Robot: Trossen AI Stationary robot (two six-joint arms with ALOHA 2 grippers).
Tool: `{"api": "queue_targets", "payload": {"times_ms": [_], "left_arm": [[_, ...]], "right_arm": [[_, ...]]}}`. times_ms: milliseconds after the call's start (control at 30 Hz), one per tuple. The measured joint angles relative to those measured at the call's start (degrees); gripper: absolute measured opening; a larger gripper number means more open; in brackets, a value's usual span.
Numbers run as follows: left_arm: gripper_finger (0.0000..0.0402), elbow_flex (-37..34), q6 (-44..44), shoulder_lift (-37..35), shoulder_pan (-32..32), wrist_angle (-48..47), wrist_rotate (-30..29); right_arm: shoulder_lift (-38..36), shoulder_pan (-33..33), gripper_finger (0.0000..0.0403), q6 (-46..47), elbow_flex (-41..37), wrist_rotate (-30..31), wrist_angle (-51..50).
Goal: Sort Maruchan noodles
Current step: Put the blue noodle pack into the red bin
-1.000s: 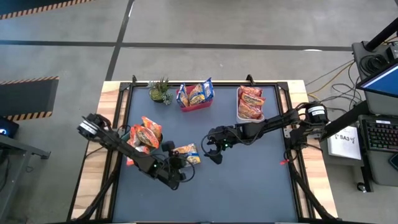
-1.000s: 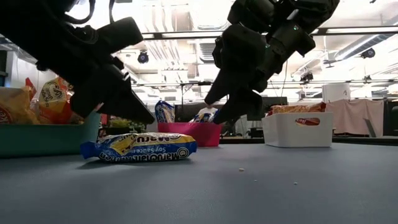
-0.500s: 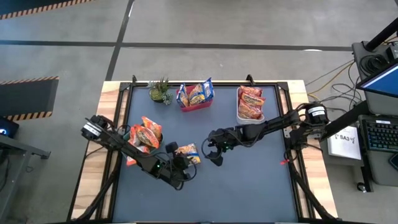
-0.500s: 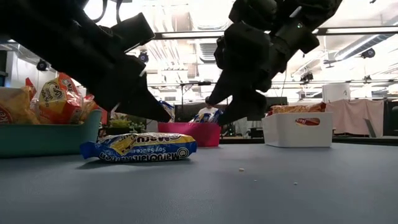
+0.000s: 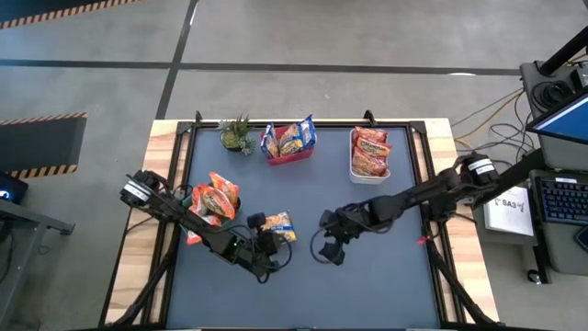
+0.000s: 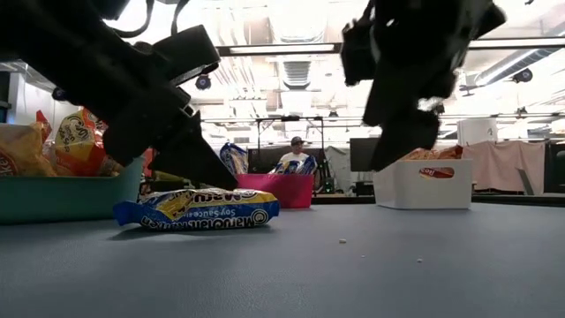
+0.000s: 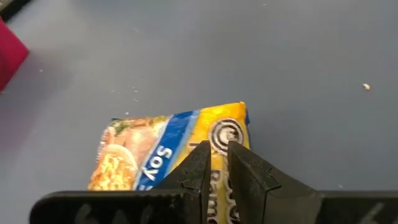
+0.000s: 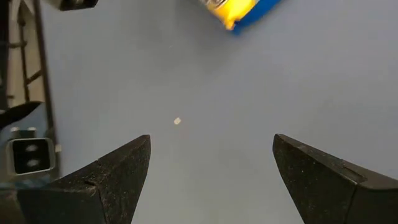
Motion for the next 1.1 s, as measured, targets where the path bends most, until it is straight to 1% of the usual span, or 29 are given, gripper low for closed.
{"api": "queue_targets", "payload": {"times_ms": [67,267,400,500,567,667,733,833,900,1000,1100], "left_arm": [[0.0038,-0.01,0.02,0.00,-0.04,0.00,0.92],[0.0038,-0.04,2.68,0.00,0.33,0.46,0.95],[0.0038,-0.07,6.45,0.00,1.04,3.62,0.93],[0.0038,-0.07,10.85,0.00,1.50,7.57,0.95],[0.0038,0.29,14.30,-0.11,1.51,8.13,0.95],[0.0038,1.95,17.69,-1.38,0.95,3.28,0.99],[0.0038,3.64,17.82,-2.71,0.47,-2.99,1.02],[0.0038,5.52,16.64,-4.24,-0.29,-13.87,1.18],[0.0038,6.22,15.89,-4.94,-0.83,-18.97,2.76],[0.0038,6.36,15.58,-5.37,-2.02,-22.73,5.40],[0.0038,6.02,14.83,-5.35,-2.98,-25.42,5.63]], "right_arm": [[-0.61,1.50,0.0325,2.64,0.00,0.01,-0.43],[-1.09,5.04,0.0325,9.37,0.00,0.24,-0.36],[-1.09,6.12,0.0325,10.82,0.00,4.21,-0.15],[-1.09,6.05,0.0325,10.83,0.00,5.61,-0.01],[-1.09,6.03,0.0325,11.15,0.00,7.01,-0.01],[-1.09,6.03,0.0325,12.40,0.00,8.03,-0.01],[-1.09,6.05,0.0325,13.23,0.00,8.22,0.00],[-1.08,6.05,0.0325,13.74,0.00,10.83,0.10],[-1.04,6.03,0.0325,13.78,0.00,12.71,0.68],[-0.08,5.54,0.0325,13.67,0.00,14.52,3.17],[1.99,4.84,0.0325,13.49,0.00,14.61,7.19]]}}
